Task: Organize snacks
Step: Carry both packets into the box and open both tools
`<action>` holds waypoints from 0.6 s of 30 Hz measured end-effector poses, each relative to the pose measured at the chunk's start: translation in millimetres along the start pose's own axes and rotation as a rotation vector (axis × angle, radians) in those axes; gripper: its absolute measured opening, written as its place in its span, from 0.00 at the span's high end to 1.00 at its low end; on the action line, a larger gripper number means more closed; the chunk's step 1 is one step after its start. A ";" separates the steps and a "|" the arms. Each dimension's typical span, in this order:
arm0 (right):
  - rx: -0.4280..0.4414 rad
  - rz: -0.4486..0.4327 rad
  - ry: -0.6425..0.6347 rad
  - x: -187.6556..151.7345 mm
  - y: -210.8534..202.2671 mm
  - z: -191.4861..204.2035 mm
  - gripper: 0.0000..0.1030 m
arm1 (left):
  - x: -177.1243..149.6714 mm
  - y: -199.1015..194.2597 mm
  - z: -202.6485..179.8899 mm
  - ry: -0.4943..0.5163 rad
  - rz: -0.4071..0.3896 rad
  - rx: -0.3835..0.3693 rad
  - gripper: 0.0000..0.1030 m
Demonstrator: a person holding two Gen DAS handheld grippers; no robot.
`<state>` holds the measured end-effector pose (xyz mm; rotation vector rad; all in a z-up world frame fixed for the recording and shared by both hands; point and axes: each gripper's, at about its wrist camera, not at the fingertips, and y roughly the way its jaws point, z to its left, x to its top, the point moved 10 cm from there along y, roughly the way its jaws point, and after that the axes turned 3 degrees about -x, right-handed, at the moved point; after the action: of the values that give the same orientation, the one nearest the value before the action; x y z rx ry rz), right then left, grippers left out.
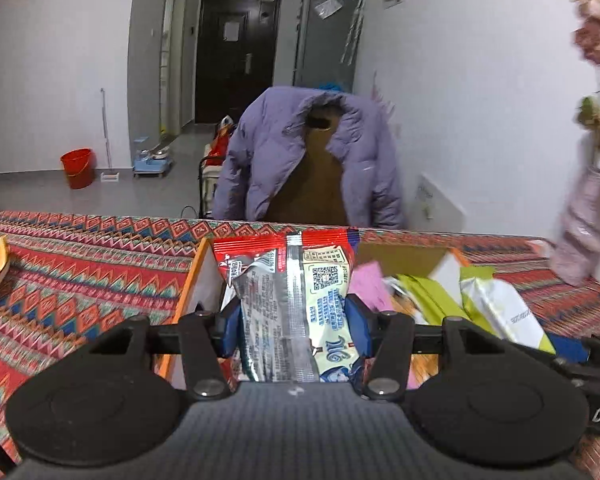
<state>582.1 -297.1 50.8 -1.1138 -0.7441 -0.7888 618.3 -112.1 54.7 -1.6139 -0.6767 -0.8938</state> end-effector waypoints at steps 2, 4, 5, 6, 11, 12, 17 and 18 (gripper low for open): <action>-0.036 0.041 0.035 7.3 34.9 -10.0 0.64 | 5.4 34.3 1.4 0.000 0.034 0.018 0.48; -0.084 0.086 0.072 10.6 66.6 -21.8 0.64 | 4.5 62.9 3.1 -0.015 0.082 0.027 0.48; -0.107 0.104 0.079 11.3 79.8 -25.6 0.64 | 2.1 77.8 3.8 -0.026 0.111 0.040 0.48; -0.126 0.115 0.082 11.1 89.3 -27.8 0.64 | -0.9 87.6 4.0 -0.032 0.128 0.050 0.48; -0.175 0.168 0.106 6.6 122.6 -33.4 0.58 | -21.7 112.7 -4.7 -0.012 0.213 0.041 0.23; -0.183 0.166 0.107 6.5 124.0 -34.0 0.57 | -23.1 111.8 -1.9 -0.024 0.206 0.060 0.22; -0.151 0.145 0.109 12.1 111.0 -36.4 0.39 | -20.3 95.9 8.6 -0.010 0.188 0.021 0.20; -0.154 0.136 0.092 15.0 106.1 -36.3 0.39 | -17.1 88.1 11.5 0.000 0.171 0.022 0.20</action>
<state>684.0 -308.7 2.8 -1.2444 -0.5308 -0.7861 682.7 -119.9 -8.4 -1.6256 -0.5376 -0.7598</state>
